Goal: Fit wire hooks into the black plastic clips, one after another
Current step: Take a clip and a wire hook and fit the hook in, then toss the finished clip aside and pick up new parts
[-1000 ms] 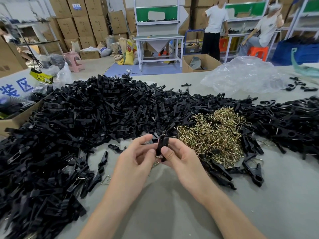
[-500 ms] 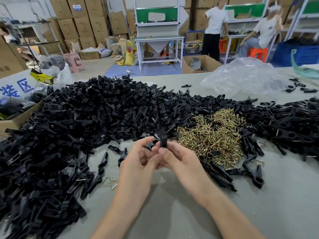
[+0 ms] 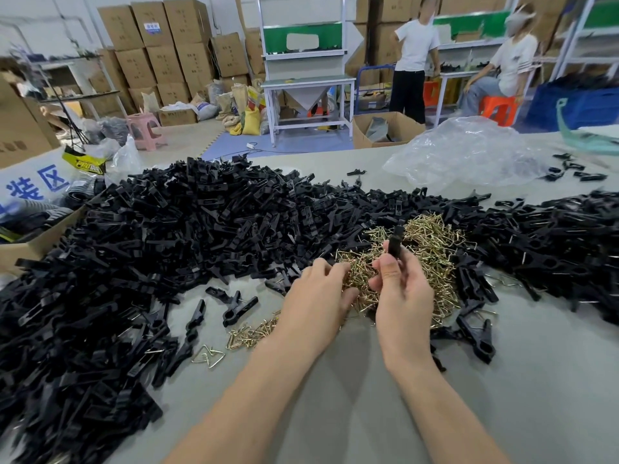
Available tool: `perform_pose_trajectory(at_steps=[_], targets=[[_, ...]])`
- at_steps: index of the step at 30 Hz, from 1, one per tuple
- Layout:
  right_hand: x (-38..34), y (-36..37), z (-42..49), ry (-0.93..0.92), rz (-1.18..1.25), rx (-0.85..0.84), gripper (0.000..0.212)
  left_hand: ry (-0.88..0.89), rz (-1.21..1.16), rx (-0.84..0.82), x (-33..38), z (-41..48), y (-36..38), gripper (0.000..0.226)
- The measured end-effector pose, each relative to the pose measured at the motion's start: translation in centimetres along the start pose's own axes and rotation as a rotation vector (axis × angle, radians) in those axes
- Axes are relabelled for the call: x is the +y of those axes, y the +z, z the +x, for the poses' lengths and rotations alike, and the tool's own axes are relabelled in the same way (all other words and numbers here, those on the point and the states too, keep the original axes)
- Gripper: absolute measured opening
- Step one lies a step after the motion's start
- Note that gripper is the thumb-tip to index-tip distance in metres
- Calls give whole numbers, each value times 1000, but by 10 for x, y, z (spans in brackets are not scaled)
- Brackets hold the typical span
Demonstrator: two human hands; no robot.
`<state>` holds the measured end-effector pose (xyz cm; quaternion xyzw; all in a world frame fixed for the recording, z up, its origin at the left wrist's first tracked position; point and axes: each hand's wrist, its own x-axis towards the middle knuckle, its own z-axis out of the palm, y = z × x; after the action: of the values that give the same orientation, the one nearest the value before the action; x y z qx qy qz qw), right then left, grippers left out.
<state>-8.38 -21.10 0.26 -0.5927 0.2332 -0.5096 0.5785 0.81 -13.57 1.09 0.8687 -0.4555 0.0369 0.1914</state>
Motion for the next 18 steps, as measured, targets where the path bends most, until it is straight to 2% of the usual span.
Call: perform_pose_trajectory(at_steps=[2, 6, 8, 11, 13, 16, 18], targets=[[0, -1, -2, 2, -24, -5, 16, 5, 39, -14, 3, 6, 3, 35], [0, -2, -3, 8, -69, -30, 20, -8, -127, 74, -8, -3, -4, 14], [1, -1, -5, 9, -85, -61, 20, -52, -227, 148, -20, -14, -9, 11], [2, 4, -9, 30, -107, -125, 23, -101, -315, 166, -34, -30, -12, 11], [4, 6, -11, 39, -117, -145, 27, -65, -302, 128, -35, -35, -11, 19], [5, 7, -11, 23, -169, -159, 32, 26, -118, 11, -23, -30, -2, 48], [5, 6, -12, 18, -184, -161, 28, 44, 19, -3, -10, -22, 5, 47]])
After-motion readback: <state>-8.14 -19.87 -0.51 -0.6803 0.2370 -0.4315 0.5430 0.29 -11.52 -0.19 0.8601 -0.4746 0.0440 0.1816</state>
